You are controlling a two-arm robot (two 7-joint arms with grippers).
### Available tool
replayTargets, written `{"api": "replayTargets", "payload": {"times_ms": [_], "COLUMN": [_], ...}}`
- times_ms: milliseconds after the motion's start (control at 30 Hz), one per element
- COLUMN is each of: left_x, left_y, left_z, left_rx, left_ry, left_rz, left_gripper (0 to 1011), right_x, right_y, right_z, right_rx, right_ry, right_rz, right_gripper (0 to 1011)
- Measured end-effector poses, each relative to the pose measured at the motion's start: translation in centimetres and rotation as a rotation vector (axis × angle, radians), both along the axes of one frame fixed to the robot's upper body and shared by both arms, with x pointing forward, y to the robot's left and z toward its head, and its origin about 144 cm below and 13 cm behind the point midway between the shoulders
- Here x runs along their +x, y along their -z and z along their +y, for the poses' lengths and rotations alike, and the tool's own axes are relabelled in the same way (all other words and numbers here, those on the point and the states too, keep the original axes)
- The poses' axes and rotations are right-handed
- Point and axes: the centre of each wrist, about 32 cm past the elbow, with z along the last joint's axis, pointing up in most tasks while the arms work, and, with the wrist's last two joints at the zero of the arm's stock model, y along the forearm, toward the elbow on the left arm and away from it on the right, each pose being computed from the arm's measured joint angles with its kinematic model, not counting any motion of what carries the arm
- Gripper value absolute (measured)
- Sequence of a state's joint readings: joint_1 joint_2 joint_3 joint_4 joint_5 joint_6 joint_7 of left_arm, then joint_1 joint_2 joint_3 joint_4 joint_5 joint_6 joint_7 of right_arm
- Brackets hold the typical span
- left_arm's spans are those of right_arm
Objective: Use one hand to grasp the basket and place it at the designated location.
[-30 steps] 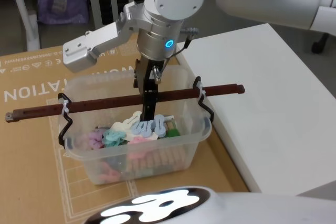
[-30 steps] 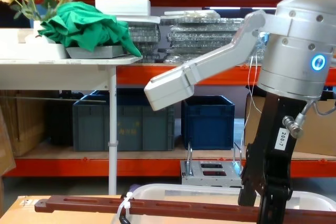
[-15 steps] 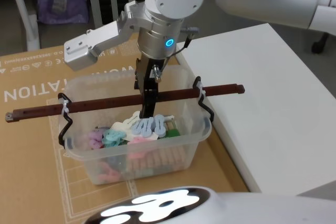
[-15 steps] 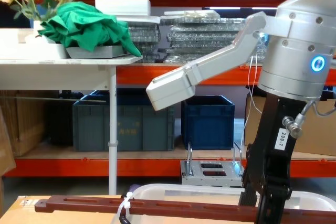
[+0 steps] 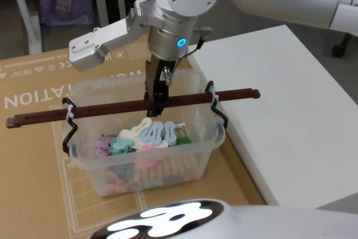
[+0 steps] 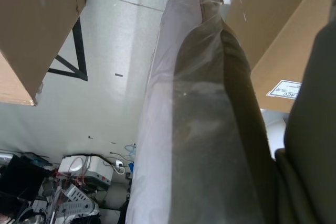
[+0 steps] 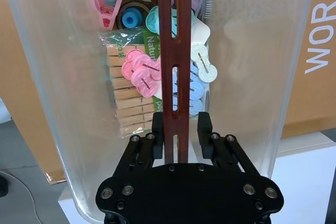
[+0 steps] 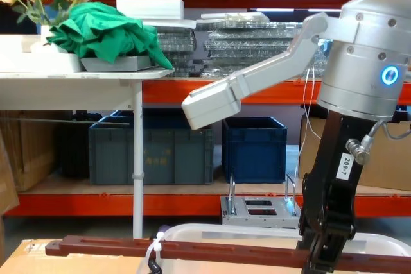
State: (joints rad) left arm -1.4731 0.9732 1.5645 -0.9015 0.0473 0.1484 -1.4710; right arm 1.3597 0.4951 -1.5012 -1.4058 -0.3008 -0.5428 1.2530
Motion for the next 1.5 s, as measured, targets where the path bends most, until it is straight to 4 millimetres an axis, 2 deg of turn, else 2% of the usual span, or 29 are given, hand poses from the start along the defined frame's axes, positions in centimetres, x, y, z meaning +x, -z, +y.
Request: {"api": "replayTargets", "payload": {"times_ms": [133,233,967,1500], "left_x": [0.0,0.0,0.0,0.0], "left_y": [0.0,0.0,0.0,0.0], "left_z": [0.0,0.0,0.0,0.0], "left_rx": [0.000,0.000,0.000,0.000], "left_ry": [0.000,0.000,0.000,0.000], "left_rz": [0.000,0.000,0.000,0.000], "left_gripper": [0,0,0,0], "right_x": [0.2,0.3,0.9,2.4], "right_y": [-0.1,-0.1,-0.9,-4.5], "right_z": [-0.1,-0.1,-0.5,-2.7], "right_rx": [0.006,0.007,0.029,0.088], "right_ry": [0.007,0.009,0.036,0.120], "right_rz": [0.003,0.003,0.006,-0.003], "right_gripper": [296,240,240,239]}}
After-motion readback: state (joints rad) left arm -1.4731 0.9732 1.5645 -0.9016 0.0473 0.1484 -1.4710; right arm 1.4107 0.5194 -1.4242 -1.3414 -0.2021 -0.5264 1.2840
